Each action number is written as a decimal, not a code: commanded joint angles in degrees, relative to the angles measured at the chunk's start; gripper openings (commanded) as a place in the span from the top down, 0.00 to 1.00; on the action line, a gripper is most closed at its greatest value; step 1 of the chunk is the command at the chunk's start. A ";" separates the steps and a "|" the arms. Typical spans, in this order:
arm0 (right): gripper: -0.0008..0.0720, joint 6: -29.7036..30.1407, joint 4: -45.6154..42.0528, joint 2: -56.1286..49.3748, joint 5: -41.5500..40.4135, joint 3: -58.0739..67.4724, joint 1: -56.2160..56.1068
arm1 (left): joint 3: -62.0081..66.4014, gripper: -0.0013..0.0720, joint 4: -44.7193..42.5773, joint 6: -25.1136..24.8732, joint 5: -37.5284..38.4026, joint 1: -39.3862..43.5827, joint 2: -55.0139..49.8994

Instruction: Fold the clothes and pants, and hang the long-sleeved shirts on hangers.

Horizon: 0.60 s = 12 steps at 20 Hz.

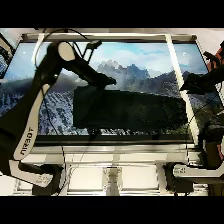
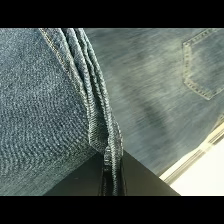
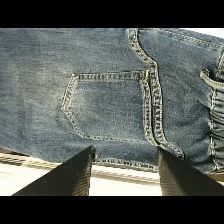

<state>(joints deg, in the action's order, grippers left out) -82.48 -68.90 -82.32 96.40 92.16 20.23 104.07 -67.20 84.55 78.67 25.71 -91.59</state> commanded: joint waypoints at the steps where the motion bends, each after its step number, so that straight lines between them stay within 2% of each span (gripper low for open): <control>1: 0.38 -0.39 0.00 1.14 0.55 0.04 -0.04 | 0.02 0.95 1.66 2.49 -2.60 2.54 -1.88; 3: 0.38 -0.39 -0.04 1.57 0.57 0.04 -0.04 | -0.02 0.95 5.77 2.45 -2.36 2.75 -2.32; 6: 0.38 -0.61 -0.11 1.86 0.59 0.04 -0.04 | -0.31 0.95 5.79 2.14 -1.07 4.70 -2.51; 7: 0.38 -0.63 -0.11 1.92 0.70 0.04 -0.04 | -0.81 0.90 5.77 1.57 -0.55 5.49 -2.64; 8: 0.38 -0.74 -0.11 1.92 0.96 0.04 -0.04 | -1.18 0.68 5.75 1.51 0.26 6.16 -3.04; 9: 0.38 -0.85 -0.11 1.92 1.38 0.04 -0.04 | -1.38 0.39 5.77 1.33 1.70 6.71 -3.72; 10: 0.38 -0.85 -0.11 1.92 1.86 0.04 -0.04 | -1.38 0.22 5.90 0.98 3.78 6.99 -4.50; 12: 0.38 -0.85 -0.11 1.92 2.67 0.04 -0.04 | -1.40 0.20 5.95 -1.11 7.65 7.06 -5.42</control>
<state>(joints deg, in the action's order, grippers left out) -83.18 -69.01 -80.49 97.86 92.16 20.25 102.91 -61.56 85.43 81.36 32.01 -95.74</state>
